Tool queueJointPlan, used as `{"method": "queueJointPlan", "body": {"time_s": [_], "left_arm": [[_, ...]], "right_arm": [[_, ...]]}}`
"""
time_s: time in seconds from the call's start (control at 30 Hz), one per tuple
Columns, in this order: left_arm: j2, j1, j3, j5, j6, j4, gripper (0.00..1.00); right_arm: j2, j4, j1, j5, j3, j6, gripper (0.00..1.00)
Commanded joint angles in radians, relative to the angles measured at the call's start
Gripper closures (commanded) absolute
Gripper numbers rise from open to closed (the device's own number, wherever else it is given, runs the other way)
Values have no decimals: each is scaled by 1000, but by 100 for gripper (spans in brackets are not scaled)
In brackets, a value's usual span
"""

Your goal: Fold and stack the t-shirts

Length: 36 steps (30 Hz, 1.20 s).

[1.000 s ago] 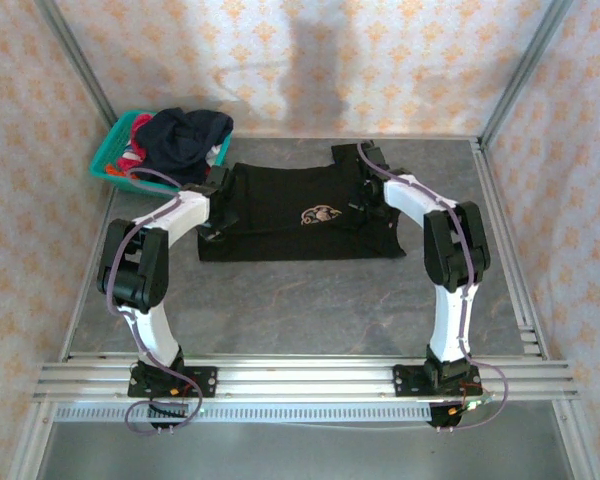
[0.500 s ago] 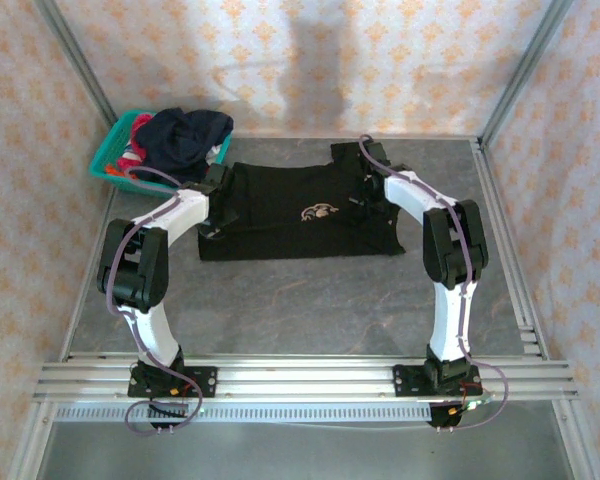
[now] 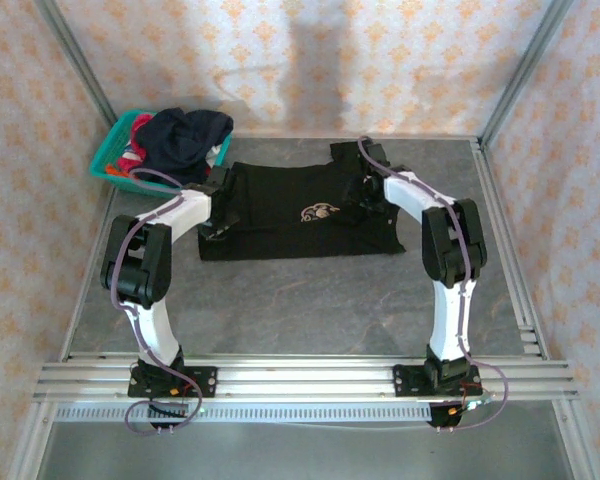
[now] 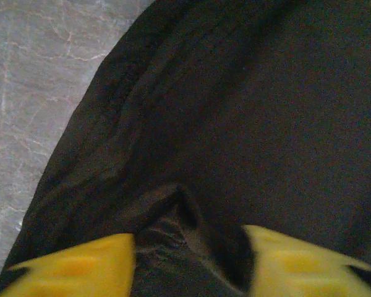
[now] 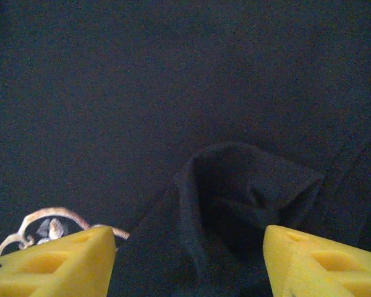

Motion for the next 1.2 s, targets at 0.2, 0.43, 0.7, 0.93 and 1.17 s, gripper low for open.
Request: {"method": "queueJointPlan", "body": {"time_s": [0.2, 0.43, 0.7, 0.93, 1.17], "left_arm": [[-188, -3, -12, -33, 21, -26, 8], [-179, -86, -29, 48, -29, 21, 12], [-96, -116, -62, 88, -65, 84, 13], [-95, -115, -83, 81, -61, 85, 14], [-110, -116, -108, 69, -60, 87, 14]], "right_arm": [[-170, 57, -8, -6, -125, -5, 44], [-140, 168, 0, -164, -218, 92, 51], [-54, 153, 4, -202, -175, 96, 48], [4, 154, 2, -244, -80, 97, 48], [76, 144, -9, -272, 40, 105, 52]]}}
